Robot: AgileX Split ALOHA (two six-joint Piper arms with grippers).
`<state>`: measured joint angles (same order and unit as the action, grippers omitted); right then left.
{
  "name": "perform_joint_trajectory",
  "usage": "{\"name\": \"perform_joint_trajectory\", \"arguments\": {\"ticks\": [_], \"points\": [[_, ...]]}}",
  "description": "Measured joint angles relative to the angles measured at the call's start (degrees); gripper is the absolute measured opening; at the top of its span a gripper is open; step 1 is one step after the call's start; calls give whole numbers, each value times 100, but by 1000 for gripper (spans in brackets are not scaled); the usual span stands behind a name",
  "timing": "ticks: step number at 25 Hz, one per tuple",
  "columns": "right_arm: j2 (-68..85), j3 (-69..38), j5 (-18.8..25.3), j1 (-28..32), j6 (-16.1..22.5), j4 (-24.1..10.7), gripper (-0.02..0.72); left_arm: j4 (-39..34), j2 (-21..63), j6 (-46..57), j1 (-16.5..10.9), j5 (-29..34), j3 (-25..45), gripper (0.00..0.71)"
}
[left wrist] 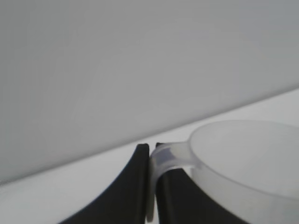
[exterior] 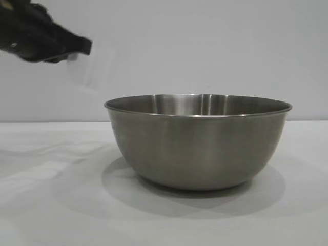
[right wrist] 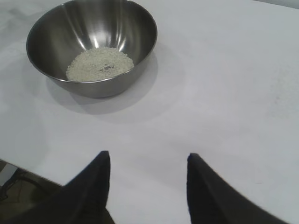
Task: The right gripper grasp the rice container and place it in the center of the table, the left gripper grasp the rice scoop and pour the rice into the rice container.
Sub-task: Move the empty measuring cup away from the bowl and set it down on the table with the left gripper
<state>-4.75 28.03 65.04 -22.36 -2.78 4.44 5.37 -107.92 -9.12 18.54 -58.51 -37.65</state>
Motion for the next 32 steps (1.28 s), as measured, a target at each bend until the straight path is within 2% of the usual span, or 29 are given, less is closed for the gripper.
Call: {"name": "perform_joint_trajectory", "arguments": {"ticks": [10,19,26,30,31,32], "points": [[0,0,0,0,0,0,360,146,-738,133,0,-389,475,0],[0,0,0,0,0,0,360,41,-956,316,0,-642,882,0],[0,0,0,0,0,0,360,-254,-969,390,0,-660,1268,213],[0,0,0,0,0,0,360,-170,-969,454,0,-660,1559,199],[0,0,0,0,11,0,360,-57,-969,466,0,-660,1613,240],[0,0,0,0,11,0,360,98,-969,466,0,-660,1646,225]]}}
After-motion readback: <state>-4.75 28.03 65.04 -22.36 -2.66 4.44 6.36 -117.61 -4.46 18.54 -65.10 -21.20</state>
